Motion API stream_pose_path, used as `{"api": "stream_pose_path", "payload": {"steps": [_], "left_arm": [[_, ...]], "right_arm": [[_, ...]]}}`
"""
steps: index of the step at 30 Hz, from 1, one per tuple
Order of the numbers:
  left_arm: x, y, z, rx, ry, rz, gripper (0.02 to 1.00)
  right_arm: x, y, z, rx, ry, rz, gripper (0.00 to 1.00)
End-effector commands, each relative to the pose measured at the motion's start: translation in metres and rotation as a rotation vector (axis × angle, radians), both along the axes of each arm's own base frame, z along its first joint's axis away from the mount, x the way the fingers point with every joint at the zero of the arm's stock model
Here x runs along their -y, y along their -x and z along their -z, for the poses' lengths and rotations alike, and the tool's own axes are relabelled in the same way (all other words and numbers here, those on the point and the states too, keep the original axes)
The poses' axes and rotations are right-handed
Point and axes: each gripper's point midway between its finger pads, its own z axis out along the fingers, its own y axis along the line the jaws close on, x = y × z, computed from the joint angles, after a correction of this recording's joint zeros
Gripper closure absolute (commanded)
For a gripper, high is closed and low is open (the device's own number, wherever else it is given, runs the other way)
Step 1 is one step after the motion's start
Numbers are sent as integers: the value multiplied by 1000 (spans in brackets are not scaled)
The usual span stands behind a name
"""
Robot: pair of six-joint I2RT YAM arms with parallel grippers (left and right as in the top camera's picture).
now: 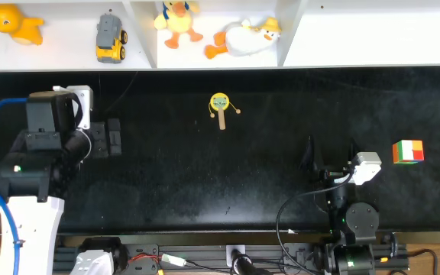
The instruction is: Store Toys
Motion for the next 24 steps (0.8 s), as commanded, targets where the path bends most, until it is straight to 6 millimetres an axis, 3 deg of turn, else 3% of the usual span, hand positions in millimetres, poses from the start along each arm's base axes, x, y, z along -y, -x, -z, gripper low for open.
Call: {"api": "stream_pose_path", "payload": {"steps": [1, 7, 10, 18, 24], "left_arm": [[2, 7, -8, 40, 14, -5, 20], [9, 16, -31, 275, 43, 22, 20], [9, 19, -29, 402, 41, 24, 20], [14, 14, 19, 671, 133, -10, 20], [16, 11, 47, 779, 193, -32, 20]], "right_arm": [[0, 0, 4, 0, 7, 2, 5], [0, 0, 4, 0, 7, 2, 5], [0, 0, 4, 0, 7, 2, 7], [0, 0, 4, 0, 7, 2, 5], [0, 0, 4, 0, 7, 2, 5]]}}
